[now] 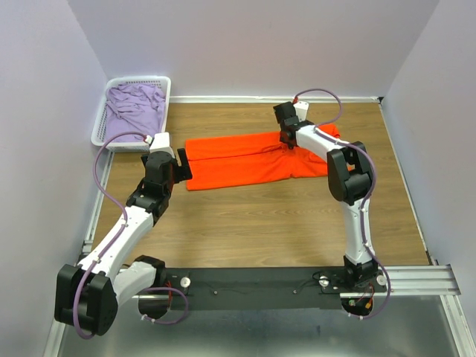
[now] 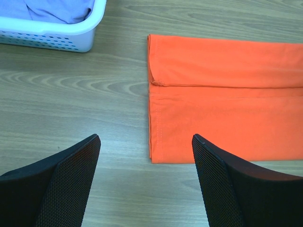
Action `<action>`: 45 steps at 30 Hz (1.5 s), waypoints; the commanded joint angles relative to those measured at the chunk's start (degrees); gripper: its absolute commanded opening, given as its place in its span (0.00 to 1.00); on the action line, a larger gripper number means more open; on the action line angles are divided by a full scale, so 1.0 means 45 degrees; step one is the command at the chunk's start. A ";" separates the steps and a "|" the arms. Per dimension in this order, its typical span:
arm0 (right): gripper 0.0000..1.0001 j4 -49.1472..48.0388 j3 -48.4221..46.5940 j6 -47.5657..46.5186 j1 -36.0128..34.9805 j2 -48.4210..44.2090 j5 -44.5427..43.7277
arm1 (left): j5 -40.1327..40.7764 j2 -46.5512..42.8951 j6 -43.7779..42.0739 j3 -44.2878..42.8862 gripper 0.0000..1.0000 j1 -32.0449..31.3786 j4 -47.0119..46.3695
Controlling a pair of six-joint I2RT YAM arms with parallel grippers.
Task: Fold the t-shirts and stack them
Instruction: Fold the tshirt
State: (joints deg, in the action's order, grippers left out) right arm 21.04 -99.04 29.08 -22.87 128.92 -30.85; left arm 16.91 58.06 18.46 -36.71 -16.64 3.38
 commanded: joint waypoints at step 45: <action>0.48 -0.0613 0.2962 -0.0783 0.1973 -0.4232 0.4332 | -0.2837 0.2540 0.0702 -0.1098 0.86 -0.0246 0.0245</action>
State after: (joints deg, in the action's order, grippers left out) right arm 18.63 -91.70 19.51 -20.67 118.56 -15.35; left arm 10.31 64.20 19.79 -37.80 -17.28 3.60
